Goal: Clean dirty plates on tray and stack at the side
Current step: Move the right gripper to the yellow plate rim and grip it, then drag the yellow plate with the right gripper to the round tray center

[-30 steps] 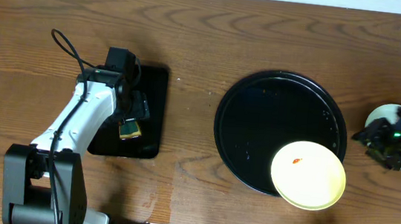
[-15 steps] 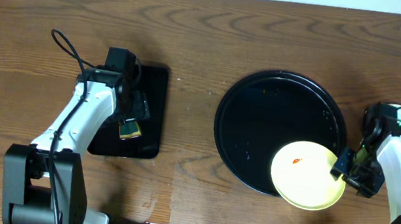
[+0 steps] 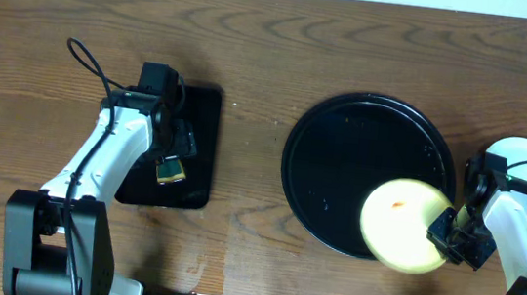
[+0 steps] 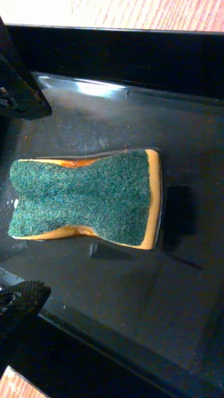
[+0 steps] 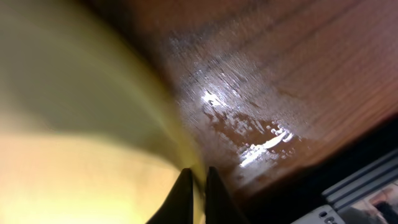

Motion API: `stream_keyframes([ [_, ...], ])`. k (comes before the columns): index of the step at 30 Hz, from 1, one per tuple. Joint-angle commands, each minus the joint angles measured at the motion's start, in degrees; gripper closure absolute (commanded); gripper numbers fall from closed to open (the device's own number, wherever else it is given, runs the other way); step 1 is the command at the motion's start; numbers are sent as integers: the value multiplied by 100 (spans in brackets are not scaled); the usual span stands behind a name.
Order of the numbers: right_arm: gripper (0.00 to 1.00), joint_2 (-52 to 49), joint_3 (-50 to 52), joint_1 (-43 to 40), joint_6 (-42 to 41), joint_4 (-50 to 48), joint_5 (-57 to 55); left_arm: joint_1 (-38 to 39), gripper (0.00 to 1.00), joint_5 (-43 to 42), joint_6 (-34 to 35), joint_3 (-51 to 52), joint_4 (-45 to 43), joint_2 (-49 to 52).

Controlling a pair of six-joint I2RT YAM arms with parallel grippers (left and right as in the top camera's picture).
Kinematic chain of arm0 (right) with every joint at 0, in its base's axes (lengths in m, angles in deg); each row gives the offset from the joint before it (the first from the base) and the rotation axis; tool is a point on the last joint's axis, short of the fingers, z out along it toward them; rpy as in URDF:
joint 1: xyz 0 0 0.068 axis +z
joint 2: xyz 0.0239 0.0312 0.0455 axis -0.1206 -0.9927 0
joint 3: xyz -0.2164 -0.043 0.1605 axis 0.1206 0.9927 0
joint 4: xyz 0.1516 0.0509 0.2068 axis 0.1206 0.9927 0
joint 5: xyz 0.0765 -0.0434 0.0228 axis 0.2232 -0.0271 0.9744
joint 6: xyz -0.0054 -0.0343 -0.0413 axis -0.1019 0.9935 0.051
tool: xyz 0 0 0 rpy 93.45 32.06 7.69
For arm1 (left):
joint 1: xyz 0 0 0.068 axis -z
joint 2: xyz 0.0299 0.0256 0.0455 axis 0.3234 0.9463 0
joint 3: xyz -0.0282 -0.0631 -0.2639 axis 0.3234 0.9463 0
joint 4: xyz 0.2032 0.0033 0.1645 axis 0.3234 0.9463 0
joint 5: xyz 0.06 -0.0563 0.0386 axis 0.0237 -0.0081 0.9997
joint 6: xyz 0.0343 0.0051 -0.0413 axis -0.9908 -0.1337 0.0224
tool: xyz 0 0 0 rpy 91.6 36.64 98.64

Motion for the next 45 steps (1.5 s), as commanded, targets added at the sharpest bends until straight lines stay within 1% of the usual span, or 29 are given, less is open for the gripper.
stream_keyframes([
  [1, 99, 50, -26, -15, 243, -249, 162, -28, 17, 26, -33, 26, 11, 33],
  [4, 99, 92, -63, -15, 815, -623, 721, -28, 17, 26, -33, 26, 11, 33],
  [6, 99, 153, -105, -15, 1346, -962, 1274, -28, 17, 26, -33, 26, 11, 33],
  [10, 99, 236, -188, 35, 1915, -1523, 1873, -28, 17, 26, -33, 26, 11, 33],
  [13, 99, 234, -188, 144, 2463, -2072, 1998, -28, 17, 26, -33, 26, 11, 33],
  [19, 99, 227, -164, 280, 2968, -3012, 1978, -28, 16, 26, -33, 26, 11, 33],
  [23, 99, 186, -162, 420, 3425, -3342, 1985, -28, 17, 26, -33, 26, 11, 33],
  [26, 99, 83, -162, 595, 3801, -3397, 2006, -28, 16, 26, -33, 26, 11, 33],
  [28, 99, -28, -162, 697, 3926, -3399, 2002, -28, 17, 26, -33, 26, 11, 33],
  [34, 99, -485, -162, 767, 3829, -3534, 1873, -28, 16, 26, -33, 26, 11, 33],
  [37, 99, -544, -162, 767, 3829, -3652, 1875, -28, 16, 26, -33, 26, 11, 33],
  [38, 93, -544, -162, 767, 3832, -3801, 1873, -28, 16, 26, -33, 26, 11, 33],
  [39, 83, -544, -162, 767, 3832, -3891, 1875, -28, 17, 26, -33, 26, 11, 33],
  [40, 77, -544, -162, 767, 3832, -4033, 1875, -28, 16, 26, -33, 26, 11, 33],
  [42, 75, -544, -162, 767, 3775, -4153, 1910, -28, 17, 26, -33, 26, 11, 33],
  [45, 69, -544, -162, 761, 3202, -4015, 1886, -28, 17, 26, -33, 26, 11, 33],
])
